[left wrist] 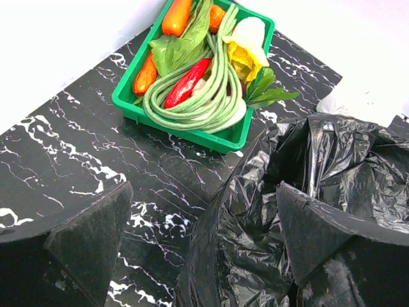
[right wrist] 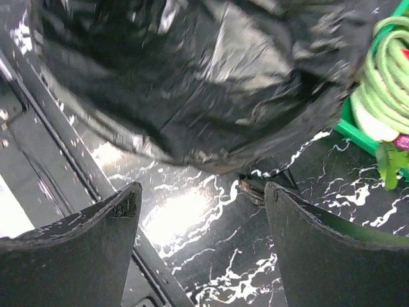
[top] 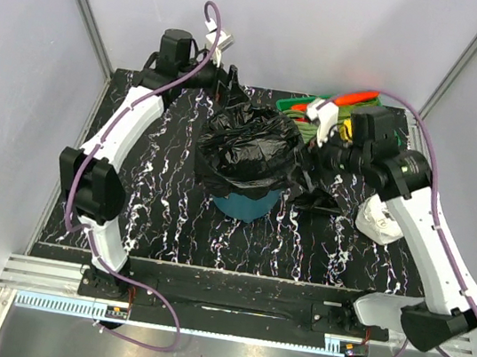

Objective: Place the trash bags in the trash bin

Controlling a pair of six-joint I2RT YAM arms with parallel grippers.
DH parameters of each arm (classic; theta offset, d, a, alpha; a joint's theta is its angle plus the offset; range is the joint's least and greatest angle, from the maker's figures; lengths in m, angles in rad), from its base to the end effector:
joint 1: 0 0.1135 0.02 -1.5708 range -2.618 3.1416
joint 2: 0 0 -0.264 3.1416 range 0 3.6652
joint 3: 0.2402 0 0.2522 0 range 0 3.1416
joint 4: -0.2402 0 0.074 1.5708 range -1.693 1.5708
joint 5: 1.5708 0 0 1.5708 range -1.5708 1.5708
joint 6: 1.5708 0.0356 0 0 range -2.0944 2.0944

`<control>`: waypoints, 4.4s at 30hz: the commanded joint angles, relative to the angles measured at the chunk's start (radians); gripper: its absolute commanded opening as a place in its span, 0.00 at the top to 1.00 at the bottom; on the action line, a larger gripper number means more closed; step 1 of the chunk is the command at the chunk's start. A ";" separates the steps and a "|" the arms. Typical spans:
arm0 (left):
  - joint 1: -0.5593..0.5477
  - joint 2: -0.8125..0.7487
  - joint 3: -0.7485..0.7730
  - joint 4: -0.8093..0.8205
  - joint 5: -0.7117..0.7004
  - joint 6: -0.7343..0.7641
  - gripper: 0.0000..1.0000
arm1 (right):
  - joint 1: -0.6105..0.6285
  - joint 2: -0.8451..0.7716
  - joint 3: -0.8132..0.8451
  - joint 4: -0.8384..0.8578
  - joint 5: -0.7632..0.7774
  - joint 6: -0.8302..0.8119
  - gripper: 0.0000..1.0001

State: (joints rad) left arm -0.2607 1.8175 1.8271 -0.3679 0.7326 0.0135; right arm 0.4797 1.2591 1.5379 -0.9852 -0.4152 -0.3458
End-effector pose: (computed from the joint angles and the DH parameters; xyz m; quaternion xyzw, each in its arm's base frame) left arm 0.4025 -0.1320 0.3966 0.3070 0.7322 -0.3577 0.4916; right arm 0.2055 0.1231 0.4207 -0.4355 0.7793 0.2142 0.3964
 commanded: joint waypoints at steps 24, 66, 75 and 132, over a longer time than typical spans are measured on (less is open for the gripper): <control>0.112 -0.305 -0.255 0.086 -0.001 0.060 0.01 | -0.012 0.437 0.344 0.023 0.339 0.283 0.65; 0.253 -0.311 -0.216 -0.476 0.280 0.727 0.01 | 0.010 1.010 1.206 -0.383 -0.114 -0.628 0.91; 0.261 -0.299 -0.210 -0.476 0.313 0.750 0.01 | 0.016 0.965 1.235 -0.472 -0.113 -0.696 0.93; 0.394 -0.052 -0.250 0.612 0.499 -0.213 0.01 | 0.033 0.648 0.919 -0.007 0.049 -0.016 0.00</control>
State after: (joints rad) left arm 0.1299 1.6806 1.5539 -0.1818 1.1084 0.2165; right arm 0.5426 2.1052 2.5820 -1.0286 -0.2840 -0.5003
